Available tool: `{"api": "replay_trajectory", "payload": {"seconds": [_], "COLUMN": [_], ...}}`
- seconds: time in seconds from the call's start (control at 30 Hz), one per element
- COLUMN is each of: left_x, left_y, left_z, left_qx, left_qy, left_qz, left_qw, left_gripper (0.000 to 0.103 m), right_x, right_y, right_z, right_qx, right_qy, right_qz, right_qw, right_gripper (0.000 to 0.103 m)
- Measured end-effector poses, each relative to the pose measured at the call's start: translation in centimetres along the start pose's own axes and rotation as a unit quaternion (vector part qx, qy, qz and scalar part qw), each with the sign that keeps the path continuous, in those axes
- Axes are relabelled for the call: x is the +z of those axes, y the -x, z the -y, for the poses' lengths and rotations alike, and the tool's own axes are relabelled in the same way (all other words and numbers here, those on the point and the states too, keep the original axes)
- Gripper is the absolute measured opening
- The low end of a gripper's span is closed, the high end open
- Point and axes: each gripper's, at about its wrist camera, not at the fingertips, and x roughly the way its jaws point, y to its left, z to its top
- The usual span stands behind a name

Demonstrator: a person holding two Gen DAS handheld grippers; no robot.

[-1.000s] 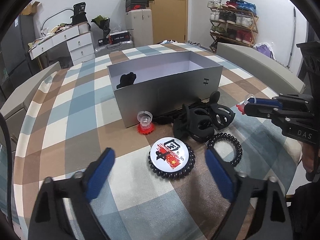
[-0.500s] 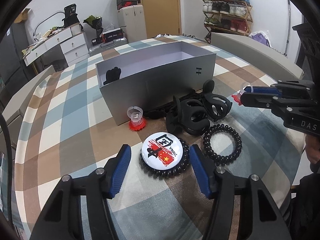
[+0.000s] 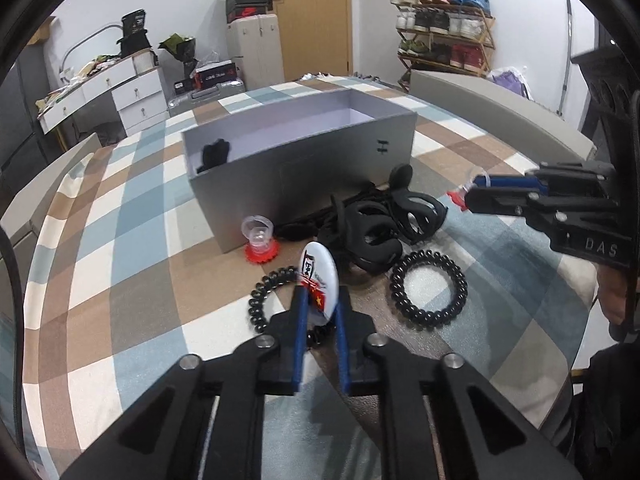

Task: Organize jewelry
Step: 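Lift the bottle toward the box with the right gripper while the left grasps the printed white badge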

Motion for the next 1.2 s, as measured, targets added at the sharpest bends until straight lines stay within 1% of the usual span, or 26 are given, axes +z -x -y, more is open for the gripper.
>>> {"api": "replay_trajectory", "payload": {"seconds": [0.17, 0.3, 0.5, 0.57, 0.63, 0.7, 0.77, 0.83, 1.03, 1.2], "left_x": [0.2, 0.4, 0.7, 0.9, 1.1, 1.3, 1.7, 2.1, 3.5, 4.9], "left_y": [0.6, 1.1, 1.6, 1.9, 2.4, 2.8, 3.2, 3.5, 3.9, 4.0], "left_z": [-1.1, -1.6, -1.7, -1.9, -1.9, -1.9, -1.9, -2.1, -3.0, -3.7], "left_qx": [0.007, 0.005, -0.001, -0.005, -0.016, -0.015, -0.015, -0.011, 0.003, 0.031], "left_qy": [0.029, 0.046, 0.052, 0.055, 0.053, 0.053, 0.054, 0.056, 0.065, 0.063], "left_qz": [0.022, 0.038, 0.058, 0.068, 0.077, 0.089, 0.097, 0.107, 0.129, 0.149], "left_qw": [0.9993, 0.9982, 0.997, 0.9962, 0.9955, 0.9945, 0.9937, 0.9927, 0.9896, 0.9864], "left_gripper": [0.003, 0.003, 0.003, 0.003, 0.003, 0.003, 0.003, 0.003, 0.003, 0.003], "right_x": [0.0, 0.0, 0.1, 0.2, 0.4, 0.8, 1.2, 1.8, 3.8, 6.0], "right_y": [0.1, 0.3, 0.6, 1.2, 1.7, 2.5, 3.0, 3.3, 3.1, 3.1], "right_z": [0.0, 0.1, 0.1, 0.3, 0.4, 0.7, 0.8, 1.1, 1.2, 1.0], "right_qx": [-0.001, -0.001, 0.001, 0.007, 0.016, 0.024, 0.024, 0.034, 0.049, 0.057], "right_qy": [0.0, -0.003, -0.004, -0.01, -0.017, -0.028, -0.035, -0.047, -0.06, -0.066], "right_qz": [0.001, 0.005, 0.015, 0.031, 0.047, 0.069, 0.082, 0.094, 0.103, 0.117], "right_qw": [1.0, 1.0, 1.0, 0.999, 0.999, 0.997, 0.996, 0.994, 0.992, 0.989], "right_gripper": [0.016, 0.016, 0.016, 0.016, 0.016, 0.016, 0.016, 0.016, 0.016, 0.016]}}
